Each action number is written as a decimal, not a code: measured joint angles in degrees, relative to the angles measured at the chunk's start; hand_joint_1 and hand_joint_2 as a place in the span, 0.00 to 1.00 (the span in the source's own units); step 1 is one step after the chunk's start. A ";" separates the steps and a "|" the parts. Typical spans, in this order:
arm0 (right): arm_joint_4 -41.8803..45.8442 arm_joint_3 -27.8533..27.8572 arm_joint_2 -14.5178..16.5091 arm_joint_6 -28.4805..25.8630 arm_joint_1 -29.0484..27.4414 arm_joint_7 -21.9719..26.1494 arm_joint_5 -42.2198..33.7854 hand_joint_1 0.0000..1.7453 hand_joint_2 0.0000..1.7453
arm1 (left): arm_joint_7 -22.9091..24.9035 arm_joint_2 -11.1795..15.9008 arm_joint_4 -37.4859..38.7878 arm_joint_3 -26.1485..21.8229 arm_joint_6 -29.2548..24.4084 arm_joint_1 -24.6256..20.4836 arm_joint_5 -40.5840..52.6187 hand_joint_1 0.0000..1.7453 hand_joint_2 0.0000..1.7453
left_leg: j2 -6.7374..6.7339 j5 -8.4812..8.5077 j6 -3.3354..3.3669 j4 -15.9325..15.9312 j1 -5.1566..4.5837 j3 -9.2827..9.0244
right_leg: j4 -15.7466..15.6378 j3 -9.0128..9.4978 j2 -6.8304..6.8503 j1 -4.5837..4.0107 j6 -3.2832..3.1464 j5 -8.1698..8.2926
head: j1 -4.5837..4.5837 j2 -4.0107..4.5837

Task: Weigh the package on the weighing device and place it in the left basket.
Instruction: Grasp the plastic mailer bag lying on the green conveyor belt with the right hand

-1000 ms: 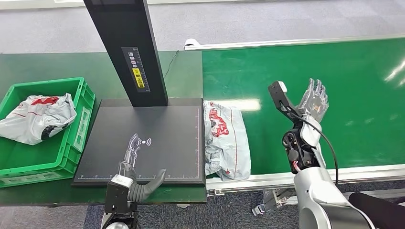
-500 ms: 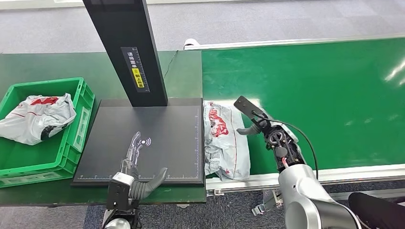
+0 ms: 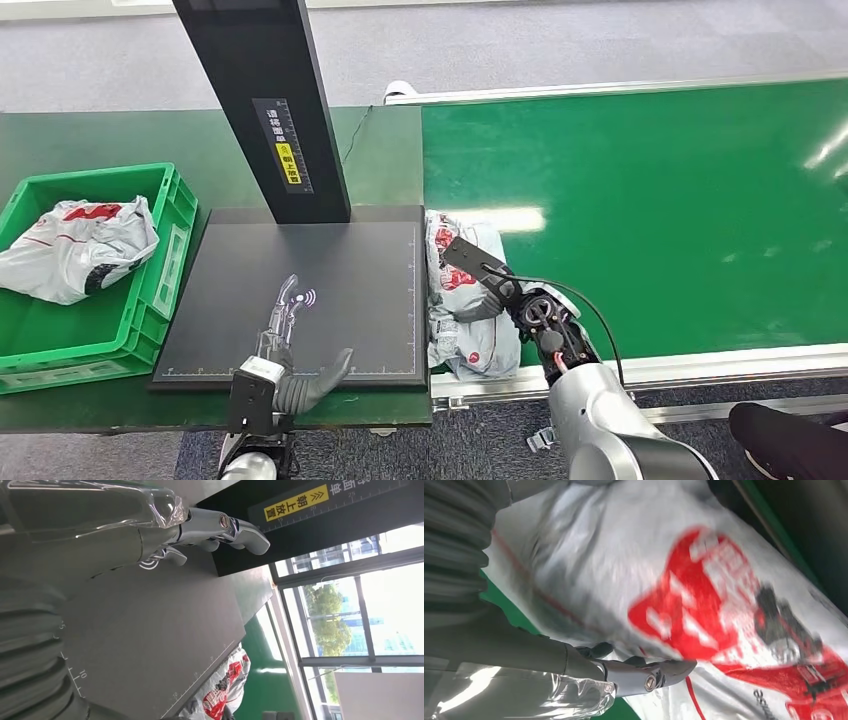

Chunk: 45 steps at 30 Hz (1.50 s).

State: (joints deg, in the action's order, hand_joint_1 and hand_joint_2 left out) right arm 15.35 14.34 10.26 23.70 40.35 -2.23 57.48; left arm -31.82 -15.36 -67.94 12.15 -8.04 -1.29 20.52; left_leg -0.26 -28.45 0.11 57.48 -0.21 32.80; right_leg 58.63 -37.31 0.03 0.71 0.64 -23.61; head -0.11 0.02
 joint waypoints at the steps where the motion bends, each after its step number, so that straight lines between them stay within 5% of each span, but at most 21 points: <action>1: -0.02 -0.44 0.14 0.09 -0.16 -0.76 0.29 0.00 1.00 | 0.13 -0.01 0.04 0.09 0.00 -0.07 -0.02 0.00 1.00 | 0.00 0.00 0.00 0.00 0.00 -0.02 | 0.00 0.01 0.00 0.00 0.00 0.00 | 0.00 0.00; 24: -0.17 -3.75 0.79 0.81 -0.43 -2.91 1.33 0.00 1.00 | 0.54 -0.03 0.33 0.39 0.00 -0.75 -0.04 0.00 1.00 | -0.01 0.00 0.00 0.00 0.00 -0.15 | -0.01 0.14 -0.01 0.00 0.00 0.00 | 0.00 0.00; 28: -0.20 -4.53 0.90 1.42 -0.31 -4.55 3.07 0.99 1.00 | 0.93 -0.05 0.33 0.40 -0.01 -0.75 -0.02 0.00 1.00 | 0.00 0.00 0.00 0.00 0.00 -0.16 | -0.01 0.15 0.00 0.00 0.00 0.00 | 0.00 -0.01; 45: -0.22 -8.40 1.24 -2.21 1.55 -4.47 4.87 1.00 1.00 | 1.88 -0.15 -0.35 0.99 -0.29 -0.59 -0.03 0.00 1.00 | 0.01 0.00 0.00 0.00 0.00 -0.12 | 0.00 0.16 0.01 0.00 0.00 0.00 | -0.01 -0.01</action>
State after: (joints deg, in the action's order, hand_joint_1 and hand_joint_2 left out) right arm 15.13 5.93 11.50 21.49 41.90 -6.71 62.36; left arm -29.94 -15.51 -68.29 13.14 -8.34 -1.88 20.49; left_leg -0.25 -28.45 0.11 57.48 -0.21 32.68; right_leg 58.63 -37.16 0.04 0.72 0.64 -23.61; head -0.11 0.01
